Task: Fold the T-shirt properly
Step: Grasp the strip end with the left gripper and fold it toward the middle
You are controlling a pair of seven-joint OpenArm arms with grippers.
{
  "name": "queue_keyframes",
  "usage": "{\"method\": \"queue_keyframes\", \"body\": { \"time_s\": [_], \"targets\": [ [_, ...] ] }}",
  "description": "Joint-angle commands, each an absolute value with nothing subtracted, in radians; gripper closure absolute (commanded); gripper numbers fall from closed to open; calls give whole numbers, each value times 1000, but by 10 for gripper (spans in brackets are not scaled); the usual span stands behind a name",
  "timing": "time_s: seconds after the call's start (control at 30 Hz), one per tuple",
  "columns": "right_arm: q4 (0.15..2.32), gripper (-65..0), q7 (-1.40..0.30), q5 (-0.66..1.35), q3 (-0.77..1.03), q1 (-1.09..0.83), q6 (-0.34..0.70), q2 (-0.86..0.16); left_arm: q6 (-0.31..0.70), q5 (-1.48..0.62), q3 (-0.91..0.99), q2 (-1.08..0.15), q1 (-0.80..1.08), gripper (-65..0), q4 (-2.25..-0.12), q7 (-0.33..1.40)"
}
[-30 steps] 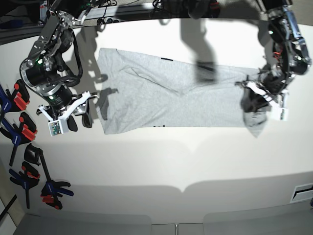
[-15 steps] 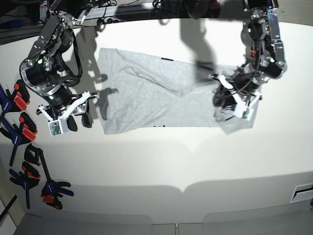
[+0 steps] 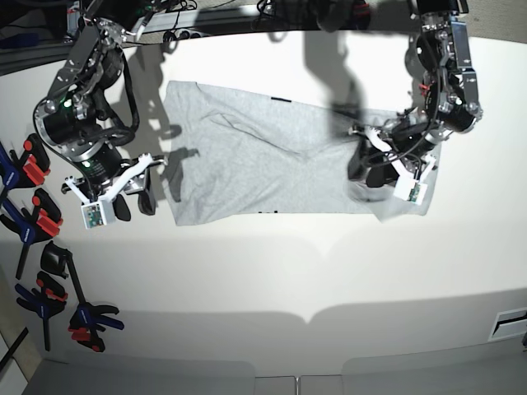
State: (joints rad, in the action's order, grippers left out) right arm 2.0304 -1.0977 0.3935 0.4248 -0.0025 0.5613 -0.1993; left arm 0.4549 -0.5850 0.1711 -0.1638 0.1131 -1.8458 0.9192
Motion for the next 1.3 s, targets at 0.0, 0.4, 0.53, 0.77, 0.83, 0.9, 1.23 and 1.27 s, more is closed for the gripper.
{"method": "queue_keyframes", "body": {
  "time_s": [0.0, 0.4, 0.53, 0.77, 0.83, 0.9, 1.23, 1.27],
  "targets": [
    [2050, -259, -1070, 405, 426, 14, 569, -208, 469, -607, 173, -169, 102, -311, -1865, 897],
    [2049, -372, -1044, 404, 426, 14, 561, -210, 488, -550, 173, -169, 102, -312, -1864, 838],
    [2049, -371, -1048, 397, 426, 14, 557, -210, 336, -344, 173, -170, 80, -312, -1808, 646],
    [2049, -371, -1049, 397, 426, 16, 556, -210, 190, -274, 170, -155, -34, -305, -1682, 719],
    [2049, -371, -1049, 397, 426, 16, 556, -210, 190, -221, 147, -154, -36, -305, -1663, 754],
    [2049, -371, -1048, 398, 426, 16, 556, -210, 189, -174, 109, -155, -36, -305, -1640, 780],
    [2049, -371, -1071, 397, 426, 16, 556, -210, 157, -95, -99, -156, -63, -305, -1613, 684],
    [2049, -371, -1070, 397, 426, 16, 555, -210, 157, -73, -121, -155, -70, -305, -1608, 684]
  ]
}}
